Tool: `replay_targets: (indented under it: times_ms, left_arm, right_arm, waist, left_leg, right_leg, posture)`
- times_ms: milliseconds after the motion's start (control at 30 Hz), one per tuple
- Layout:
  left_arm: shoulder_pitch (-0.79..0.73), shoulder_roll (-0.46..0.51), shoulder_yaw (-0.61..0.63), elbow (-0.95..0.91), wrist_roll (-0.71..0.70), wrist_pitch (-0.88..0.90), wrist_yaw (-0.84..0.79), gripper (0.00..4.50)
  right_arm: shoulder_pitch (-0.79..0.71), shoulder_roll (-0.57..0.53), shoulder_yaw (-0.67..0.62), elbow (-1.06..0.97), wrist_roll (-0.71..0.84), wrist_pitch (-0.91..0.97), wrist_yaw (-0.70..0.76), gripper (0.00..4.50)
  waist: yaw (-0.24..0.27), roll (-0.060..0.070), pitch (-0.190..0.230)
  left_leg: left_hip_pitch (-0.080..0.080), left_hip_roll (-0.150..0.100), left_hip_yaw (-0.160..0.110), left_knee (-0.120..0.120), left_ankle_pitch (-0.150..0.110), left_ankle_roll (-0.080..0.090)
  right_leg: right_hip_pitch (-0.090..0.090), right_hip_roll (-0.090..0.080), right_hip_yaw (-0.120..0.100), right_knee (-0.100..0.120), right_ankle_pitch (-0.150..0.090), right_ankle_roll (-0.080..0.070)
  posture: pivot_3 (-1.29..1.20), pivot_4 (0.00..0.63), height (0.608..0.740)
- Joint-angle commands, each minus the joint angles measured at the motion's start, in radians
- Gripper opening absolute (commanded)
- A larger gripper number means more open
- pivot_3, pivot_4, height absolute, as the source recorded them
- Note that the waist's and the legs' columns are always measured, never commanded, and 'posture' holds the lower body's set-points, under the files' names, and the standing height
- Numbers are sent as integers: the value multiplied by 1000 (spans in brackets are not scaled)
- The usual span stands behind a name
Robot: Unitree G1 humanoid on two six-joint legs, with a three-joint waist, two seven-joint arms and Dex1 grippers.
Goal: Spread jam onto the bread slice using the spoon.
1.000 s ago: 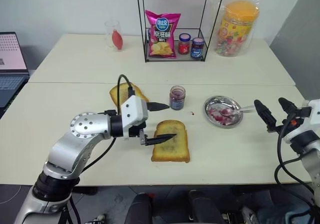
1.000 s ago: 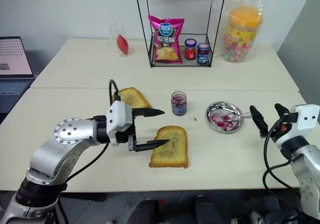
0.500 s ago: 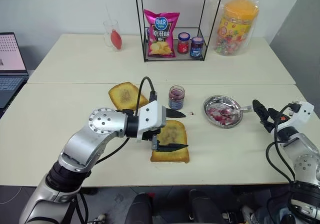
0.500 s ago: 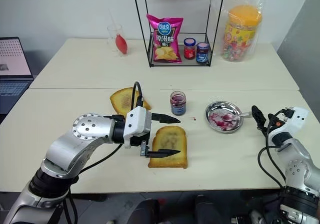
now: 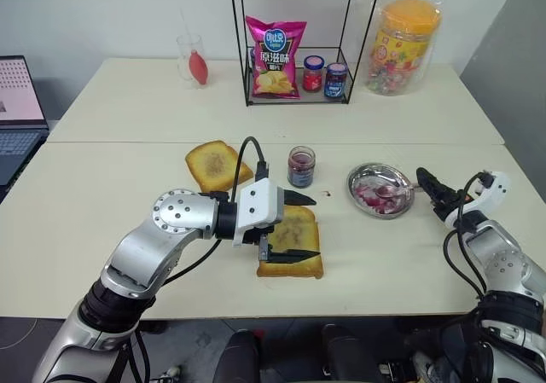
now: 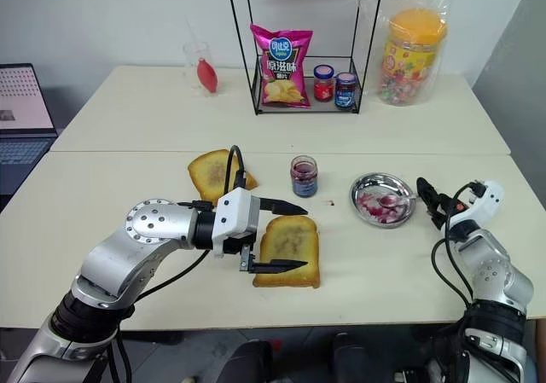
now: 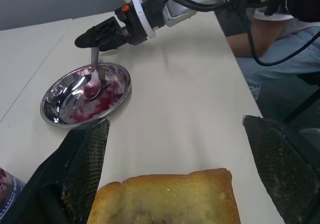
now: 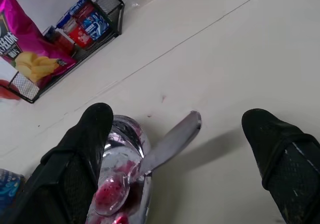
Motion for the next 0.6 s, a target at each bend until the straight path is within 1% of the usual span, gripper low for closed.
replay_targets:
  times_ms: [33, 100, 300, 400, 533, 600]
  left_arm:
    - [1, -4, 2, -29, 5, -18, -2, 4483]
    - [4, -3, 3, -29, 8, -21, -2, 4500]
    - [11, -4, 3, -26, 16, -23, -2, 4500]
    - [14, -3, 3, -24, 21, -27, -2, 4500]
    - [20, -6, 5, -19, 29, -32, -1, 4500]
    - [23, -9, 9, -17, 31, -32, 6, 4500]
  right_arm:
    - [-42, 6, -11, 29, 15, -31, 17, 4320]
    - [-45, 8, -13, 32, 24, -25, 20, 4019]
    - [-48, 8, -18, 39, 42, -17, 20, 2701]
    - [-46, 7, -19, 35, 51, -12, 21, 2161]
    - [-52, 6, -32, 34, 70, 1, 15, 1276]
    - [-56, 8, -38, 26, 84, 13, 10, 745]
  waist:
    - [-1, 0, 0]
    - [-2, 0, 0]
    - [-3, 0, 0]
    - [-5, 0, 0]
    - [-6, 0, 0]
    - [-6, 0, 0]
  left_leg:
    - [0, 0, 0, 0, 0, 0]
    - [0, 0, 0, 0, 0, 0]
    - [0, 0, 0, 0, 0, 0]
    - [0, 0, 0, 0, 0, 0]
    - [0, 0, 0, 0, 0, 0]
    - [0, 0, 0, 0, 0, 0]
  right_leg:
    - [0, 0, 0, 0, 0, 0]
    - [0, 0, 0, 0, 0, 0]
    - [0, 0, 0, 0, 0, 0]
    - [0, 0, 0, 0, 0, 0]
    - [0, 0, 0, 0, 0, 0]
    - [0, 0, 0, 0, 0, 0]
  posture:
    - [0, 150, 740]
    - [0, 150, 740]
    - [0, 150, 740]
    - [0, 150, 740]
    - [0, 150, 740]
    - [0, 150, 740]
